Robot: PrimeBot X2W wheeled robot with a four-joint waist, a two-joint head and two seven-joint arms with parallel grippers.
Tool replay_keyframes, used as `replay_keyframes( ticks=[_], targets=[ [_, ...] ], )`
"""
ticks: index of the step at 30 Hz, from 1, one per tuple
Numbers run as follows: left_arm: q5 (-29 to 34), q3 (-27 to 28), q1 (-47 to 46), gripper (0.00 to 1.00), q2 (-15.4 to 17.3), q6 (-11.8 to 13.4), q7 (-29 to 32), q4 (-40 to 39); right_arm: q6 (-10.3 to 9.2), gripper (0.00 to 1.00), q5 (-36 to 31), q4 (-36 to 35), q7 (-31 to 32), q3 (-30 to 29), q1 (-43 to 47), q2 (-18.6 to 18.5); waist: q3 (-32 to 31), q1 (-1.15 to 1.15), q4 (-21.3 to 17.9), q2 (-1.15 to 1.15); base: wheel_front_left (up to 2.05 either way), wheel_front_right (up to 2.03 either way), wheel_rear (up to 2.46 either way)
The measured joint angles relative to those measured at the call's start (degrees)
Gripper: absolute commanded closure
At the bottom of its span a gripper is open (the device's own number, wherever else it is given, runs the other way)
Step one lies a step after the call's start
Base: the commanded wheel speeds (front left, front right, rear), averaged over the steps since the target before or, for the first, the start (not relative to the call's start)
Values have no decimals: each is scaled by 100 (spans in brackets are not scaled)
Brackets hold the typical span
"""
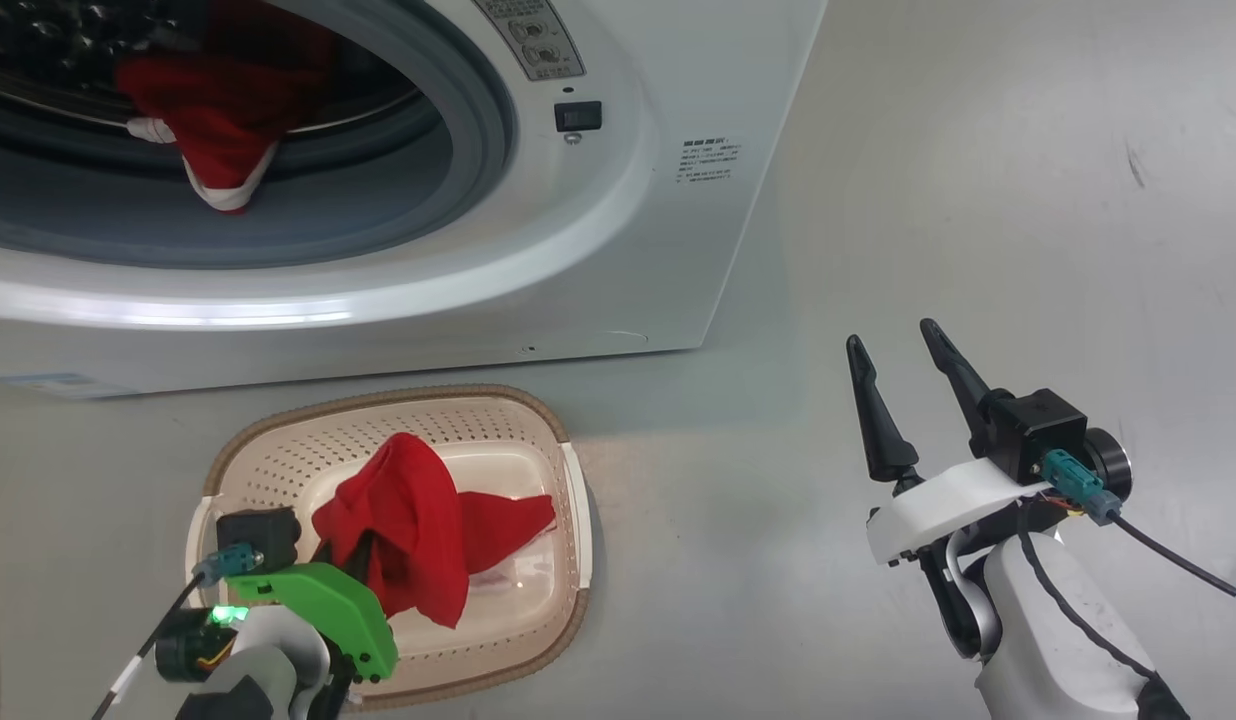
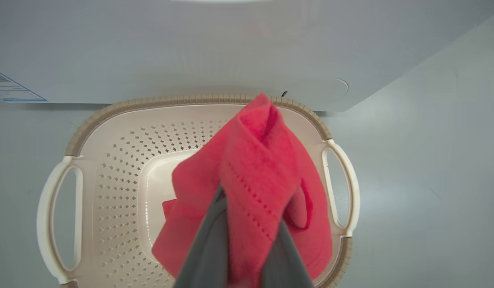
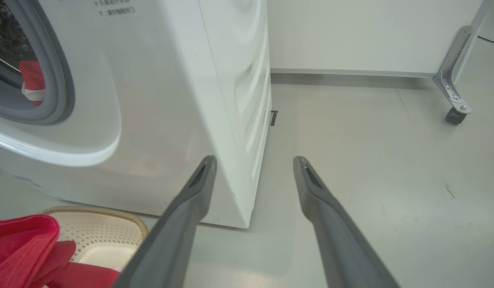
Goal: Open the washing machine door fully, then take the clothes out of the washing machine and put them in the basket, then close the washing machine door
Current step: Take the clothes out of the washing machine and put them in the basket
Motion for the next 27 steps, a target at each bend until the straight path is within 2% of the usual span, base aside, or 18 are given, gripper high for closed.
replay_keyframes(
  ticks=[17, 18, 19, 20, 27],
  targets=[
    [38, 38, -604, 100, 30, 1, 0, 434, -54, 0, -44, -333, 0, -49, -499, -2, 1104, 0, -292, 0, 0, 0, 0],
    [38, 33, -612, 67, 19, 1, -1, 460, -57, 0, -58, -333, 0, -89, -511, -3, 1149, 0, -310, 0, 0, 0, 0],
    [37, 37, -619, 13, 2, 1, -1, 489, -57, 0, -77, -332, 0, -122, -521, -9, 1186, 0, -327, 0, 0, 0, 0],
    [33, 42, -620, 0, -13, 1, -2, 526, -62, 0, -86, -331, 0, -147, -528, -13, 1214, 0, -340, 0, 0, 0, 0],
    [31, 59, -620, 0, -62, 1, -58, 659, -98, 0, -91, -316, 0, -202, -530, -21, 1157, 0, -305, 0, 0, 0, 0]
  ],
)
